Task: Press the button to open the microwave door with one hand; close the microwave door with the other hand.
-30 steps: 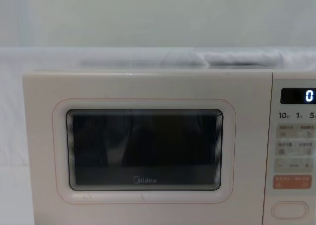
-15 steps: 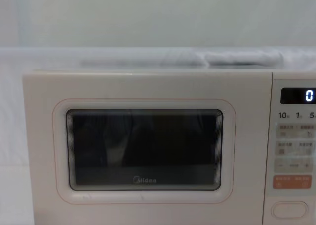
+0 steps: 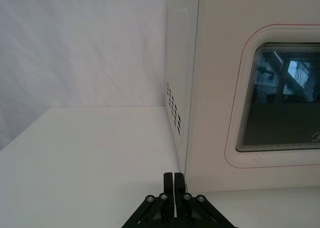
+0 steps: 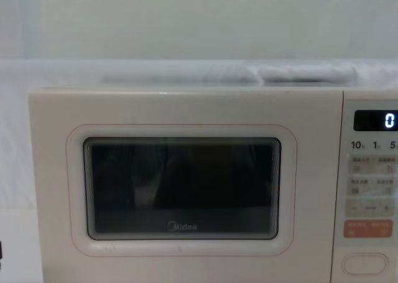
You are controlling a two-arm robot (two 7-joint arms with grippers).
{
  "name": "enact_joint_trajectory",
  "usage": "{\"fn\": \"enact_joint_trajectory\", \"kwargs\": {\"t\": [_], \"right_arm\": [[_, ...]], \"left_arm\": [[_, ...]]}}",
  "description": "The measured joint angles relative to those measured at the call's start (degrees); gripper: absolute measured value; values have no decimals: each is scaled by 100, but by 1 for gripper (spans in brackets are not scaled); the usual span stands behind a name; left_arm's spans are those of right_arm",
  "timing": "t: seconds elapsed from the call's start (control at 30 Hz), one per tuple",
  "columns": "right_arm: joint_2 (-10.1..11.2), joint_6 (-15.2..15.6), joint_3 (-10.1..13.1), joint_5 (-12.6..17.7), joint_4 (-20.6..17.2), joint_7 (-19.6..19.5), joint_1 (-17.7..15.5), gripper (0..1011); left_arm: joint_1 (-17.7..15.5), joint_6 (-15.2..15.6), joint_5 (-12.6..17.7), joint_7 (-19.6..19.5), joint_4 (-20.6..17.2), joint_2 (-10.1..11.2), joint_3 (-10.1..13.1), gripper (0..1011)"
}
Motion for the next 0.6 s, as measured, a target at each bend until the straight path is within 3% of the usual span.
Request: {"fn": "enact_joint_trajectory", "kwargs": {"t": [0.33,0.6], "right_arm": [[0,0,0,0,0,0,0,1002],[0,0,0,0,0,0,0,1002]], "left_arm": [[6,0,-18,0,-6,10,5,267],[7,0,-25,0,-10,14,5,555]]}}
